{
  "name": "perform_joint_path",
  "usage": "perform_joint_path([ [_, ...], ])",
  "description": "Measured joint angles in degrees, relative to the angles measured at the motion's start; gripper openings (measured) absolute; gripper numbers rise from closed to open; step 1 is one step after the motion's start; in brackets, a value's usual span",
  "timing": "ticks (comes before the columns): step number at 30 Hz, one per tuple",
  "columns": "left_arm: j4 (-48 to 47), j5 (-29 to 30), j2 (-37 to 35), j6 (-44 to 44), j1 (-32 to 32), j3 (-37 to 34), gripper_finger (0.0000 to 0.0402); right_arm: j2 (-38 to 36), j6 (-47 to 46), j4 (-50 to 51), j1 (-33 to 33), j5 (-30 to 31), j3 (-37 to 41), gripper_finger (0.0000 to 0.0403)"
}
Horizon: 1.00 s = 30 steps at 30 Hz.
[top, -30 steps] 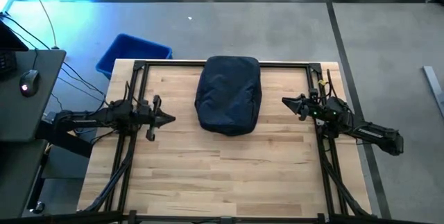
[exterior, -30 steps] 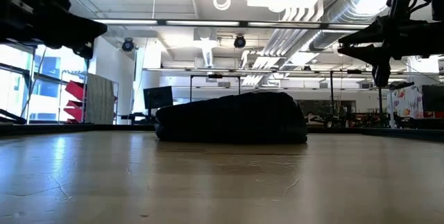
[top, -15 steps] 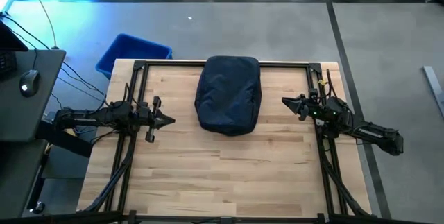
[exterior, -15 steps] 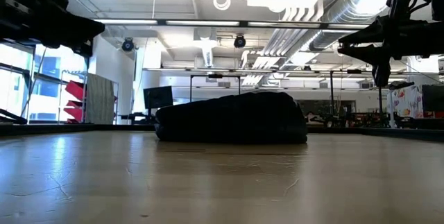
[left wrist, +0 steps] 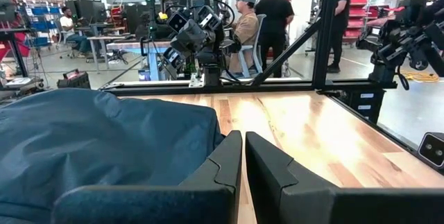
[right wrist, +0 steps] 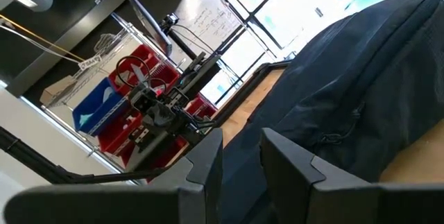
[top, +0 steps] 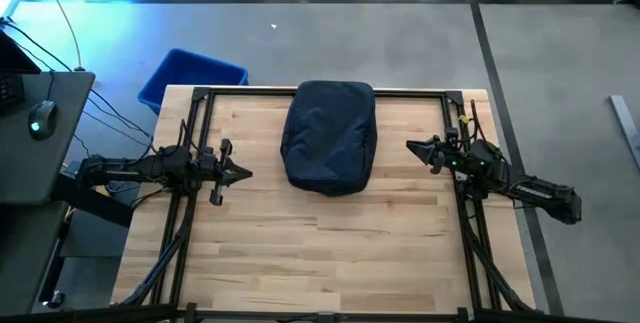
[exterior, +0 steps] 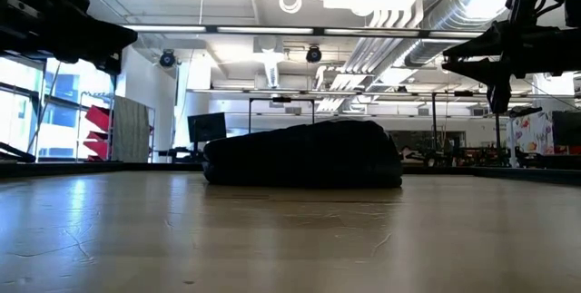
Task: Unpack backpack
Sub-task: Return to Home Position
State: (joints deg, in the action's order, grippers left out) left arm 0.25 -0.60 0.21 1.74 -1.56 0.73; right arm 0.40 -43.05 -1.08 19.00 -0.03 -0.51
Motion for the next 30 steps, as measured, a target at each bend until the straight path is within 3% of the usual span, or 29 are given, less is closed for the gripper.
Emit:
perform_joint_path([
  [3, 0.0, 0.0, 0.0, -0.02, 0.0, 0.0, 0.0, -0.35, 0.0, -0.04, -1.05, 0.41, 0.0, 0.0083],
  [9, 0.02, 0.0, 0.0, -0.02, 0.0, 0.0, 0.0, -0.37, 1.76, -0.05, -11.43, 0.63, 0.0, 0.0083],
  [14, 0.02, -0.02, 0.0, -0.02, 0.02, 0.0, 0.0, -0.37, 19.24, -1.13, -17.23, 2.48, 0.02, 0.0083],
  [19, 0.02, -0.02, 0.0, -0.02, 0.02, 0.0, 0.0, -0.39, 37.83, -0.76, -17.66, 3.84, 0.02, 0.0083],
  [22, 0.02, -0.02, 0.0, -0.02, 0.0, 0.0, 0.0, -0.39, 43.75, -0.35, -17.57, 3.01, 0.02, 0.0083],
  [30, 0.02, -0.02, 0.0, -0.04, 0.02, 0.0, 0.0, -0.41, 38.23, -0.37, -18.16, 2.9, 0.02, 0.0083],
])
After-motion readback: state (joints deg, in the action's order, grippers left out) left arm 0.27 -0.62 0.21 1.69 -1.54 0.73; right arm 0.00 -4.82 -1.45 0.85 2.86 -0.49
